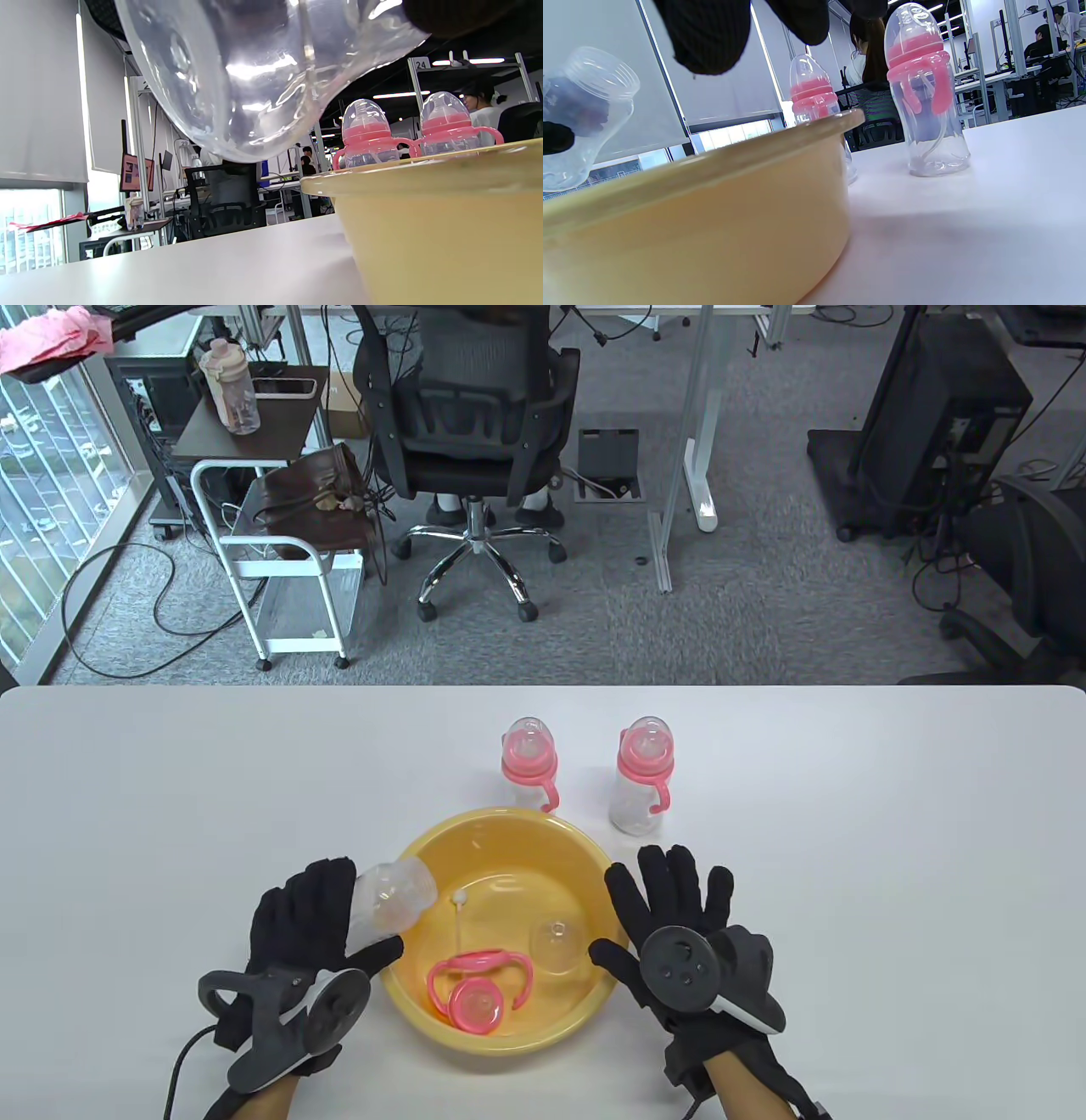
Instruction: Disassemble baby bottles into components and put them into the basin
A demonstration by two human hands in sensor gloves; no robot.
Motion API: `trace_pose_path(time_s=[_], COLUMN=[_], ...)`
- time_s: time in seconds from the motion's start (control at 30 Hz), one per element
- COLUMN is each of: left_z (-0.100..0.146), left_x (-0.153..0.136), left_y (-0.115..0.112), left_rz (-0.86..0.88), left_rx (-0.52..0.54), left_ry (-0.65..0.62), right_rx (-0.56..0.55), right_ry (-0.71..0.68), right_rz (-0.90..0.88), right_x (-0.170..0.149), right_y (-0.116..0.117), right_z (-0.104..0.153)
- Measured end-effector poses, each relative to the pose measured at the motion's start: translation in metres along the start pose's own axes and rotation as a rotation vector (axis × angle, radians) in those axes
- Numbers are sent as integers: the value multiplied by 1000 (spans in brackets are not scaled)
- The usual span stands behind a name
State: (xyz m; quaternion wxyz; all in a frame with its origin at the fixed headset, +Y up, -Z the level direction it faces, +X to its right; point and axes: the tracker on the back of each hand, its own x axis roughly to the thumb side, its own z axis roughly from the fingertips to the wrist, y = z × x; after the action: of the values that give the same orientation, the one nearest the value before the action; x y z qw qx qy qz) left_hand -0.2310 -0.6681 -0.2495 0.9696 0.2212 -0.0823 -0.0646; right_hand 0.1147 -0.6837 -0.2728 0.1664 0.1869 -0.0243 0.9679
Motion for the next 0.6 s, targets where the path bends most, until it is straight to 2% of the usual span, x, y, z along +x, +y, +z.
trace_pose_path(time_s=[0.1,0.17,0.23,0.3,0.37,0.5,0.6], left_z=[-3,-10,-19,-30,-49,-77,-99], left_x=[10,19,30,41,59,89,113], left_y=[11,17,20,22,23,13,-8], left_rz=[-63,-96,-118,-140,-169,-177,-191], left_rx=[-18,-38,-95,-143,-233,-408,-540], left_ry=[-14,-25,-36,-86,-157,-187,-212], right_rx=[-57,-50,-60,-85,-116,-146,-171], right_ry=[-8,9,14,18,34,67,77], right_rz=[8,20,15,0,-7,-52,-39], right_x=[1,0,0,-1,-3,-8,-13], right_y=[-1,-2,-2,-3,-5,-8,-11], right_z=[2,2,2,3,4,5,6])
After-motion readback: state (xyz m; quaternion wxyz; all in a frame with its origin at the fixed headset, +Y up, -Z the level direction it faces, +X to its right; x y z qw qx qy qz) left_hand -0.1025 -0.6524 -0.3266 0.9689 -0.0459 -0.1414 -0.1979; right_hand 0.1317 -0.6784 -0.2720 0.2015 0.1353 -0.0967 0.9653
